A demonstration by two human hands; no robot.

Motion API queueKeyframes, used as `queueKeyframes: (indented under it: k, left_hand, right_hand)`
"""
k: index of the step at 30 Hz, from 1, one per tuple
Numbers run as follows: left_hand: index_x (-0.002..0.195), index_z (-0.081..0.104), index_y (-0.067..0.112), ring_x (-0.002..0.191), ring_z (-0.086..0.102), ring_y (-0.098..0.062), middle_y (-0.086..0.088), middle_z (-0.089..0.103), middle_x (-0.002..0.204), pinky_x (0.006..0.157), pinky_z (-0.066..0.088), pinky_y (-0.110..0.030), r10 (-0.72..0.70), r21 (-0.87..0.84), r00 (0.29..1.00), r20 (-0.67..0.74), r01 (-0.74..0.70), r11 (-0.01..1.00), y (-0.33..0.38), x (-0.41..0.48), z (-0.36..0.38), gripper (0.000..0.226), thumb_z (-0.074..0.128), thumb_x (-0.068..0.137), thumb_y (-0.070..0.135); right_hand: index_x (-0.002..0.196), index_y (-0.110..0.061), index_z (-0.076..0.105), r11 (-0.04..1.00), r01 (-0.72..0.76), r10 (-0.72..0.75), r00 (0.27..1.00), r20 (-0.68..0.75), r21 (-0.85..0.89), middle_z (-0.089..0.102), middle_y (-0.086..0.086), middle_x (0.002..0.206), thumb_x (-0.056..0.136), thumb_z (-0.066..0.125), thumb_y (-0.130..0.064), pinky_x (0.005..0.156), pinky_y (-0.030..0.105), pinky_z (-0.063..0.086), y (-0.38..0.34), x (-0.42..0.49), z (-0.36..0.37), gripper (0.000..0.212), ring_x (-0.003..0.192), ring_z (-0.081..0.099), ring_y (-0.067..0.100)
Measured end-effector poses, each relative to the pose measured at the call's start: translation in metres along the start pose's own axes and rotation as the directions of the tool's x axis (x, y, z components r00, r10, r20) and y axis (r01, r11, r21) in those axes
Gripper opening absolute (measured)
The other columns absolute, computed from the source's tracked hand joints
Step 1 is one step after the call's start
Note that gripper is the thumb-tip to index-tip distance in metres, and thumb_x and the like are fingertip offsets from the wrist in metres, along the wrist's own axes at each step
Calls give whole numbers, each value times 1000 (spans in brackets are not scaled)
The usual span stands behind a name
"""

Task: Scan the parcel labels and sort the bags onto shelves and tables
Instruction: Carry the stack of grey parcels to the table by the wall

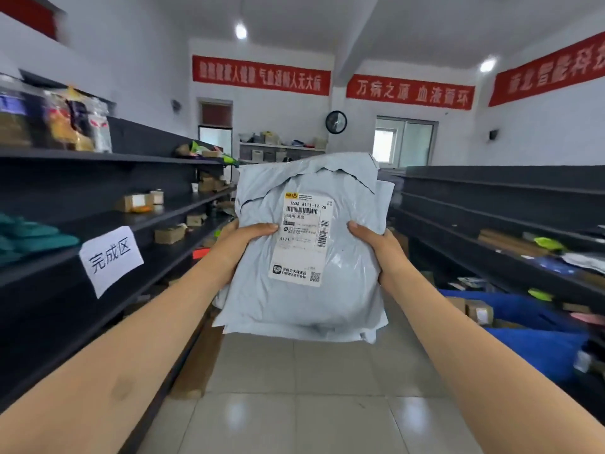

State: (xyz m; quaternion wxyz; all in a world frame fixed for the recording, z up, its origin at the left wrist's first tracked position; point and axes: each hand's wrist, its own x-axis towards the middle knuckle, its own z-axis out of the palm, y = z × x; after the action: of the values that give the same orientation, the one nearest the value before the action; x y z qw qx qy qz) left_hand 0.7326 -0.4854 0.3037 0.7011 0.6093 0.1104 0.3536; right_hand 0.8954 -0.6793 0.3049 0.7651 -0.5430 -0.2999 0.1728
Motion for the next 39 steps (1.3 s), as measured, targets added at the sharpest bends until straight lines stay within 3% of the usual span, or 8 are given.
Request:
queueKeyframes:
  k: [4, 10, 16, 19, 22, 27, 31, 39]
  left_hand:
    - [115, 64, 8, 95, 71, -28, -9, 75, 100, 87, 54, -40, 14, 26, 995, -101, -12, 1000, -17, 54, -26, 72, 86, 48, 24]
    - [116, 64, 9, 96, 71, -29, -9, 74, 104, 90, 53, -45, 47, 72, 960, -275, -28, 997, -52, 134, -70, 63, 84, 57, 22]
    - [110, 65, 11, 90, 72, -28, -8, 75, 100, 77, 56, -36, 84, 128, 881, -466, -27, 991, -67, 201, -107, 48, 80, 65, 19]
    - [112, 65, 9, 93, 71, -29, -9, 75, 101, 83, 56, -39, 91, 147, 831, -549, -11, 989, -69, 223, -138, 50, 81, 65, 18]
    - [113, 65, 8, 96, 71, -30, -11, 74, 104, 89, 55, -44, 107, 180, 779, -618, 8, 984, -70, 242, -184, 56, 83, 61, 21]
    - [108, 66, 6, 85, 73, -24, -10, 75, 98, 68, 57, -31, 139, 197, 697, -703, 4, 980, -71, 273, -271, 33, 74, 76, 12]
    - [109, 67, 7, 91, 72, -28, -11, 75, 101, 78, 56, -37, 151, 197, 634, -758, 2, 980, -56, 306, -344, 43, 79, 70, 17]
    - [105, 68, -1, 88, 72, -30, -15, 74, 99, 75, 57, -35, 140, 177, 523, -841, 23, 984, -45, 387, -473, 39, 78, 72, 17]
  right_hand:
    - [123, -13, 61, 997, -65, 60, 989, 138, 31, 74, 6, 110, 26, 95, -45, 88, 42, 56, 39, 89, 21, 108, 97, 72, 25]
    - [123, -11, 61, 990, -130, 107, 936, 334, 47, 73, 7, 110, 45, 93, -29, 85, 37, 55, 102, 218, 60, 86, 98, 71, 24]
    - [127, -12, 60, 972, -233, 183, 844, 505, 38, 73, 8, 113, 27, 96, -42, 89, 39, 55, 155, 339, 118, 110, 102, 70, 25]
    - [123, -12, 63, 958, -284, 205, 777, 595, 42, 74, 9, 111, 23, 97, -45, 92, 42, 54, 185, 379, 160, 111, 102, 70, 26]
    - [123, -13, 63, 943, -330, 226, 719, 657, 37, 73, 10, 110, 36, 95, -40, 91, 42, 54, 219, 410, 215, 97, 100, 70, 28]
    - [122, -14, 65, 949, -316, 197, 640, 743, 21, 74, 6, 108, 32, 94, -45, 84, 35, 54, 266, 452, 320, 99, 99, 70, 24]
    - [121, -10, 65, 946, -325, 187, 581, 792, 15, 73, 5, 105, 71, 81, -25, 75, 30, 52, 287, 493, 409, 55, 96, 68, 20]
    - [125, -10, 61, 939, -336, 240, 473, 848, -79, 71, 7, 111, 69, 82, -32, 76, 30, 53, 347, 586, 562, 64, 98, 68, 21]
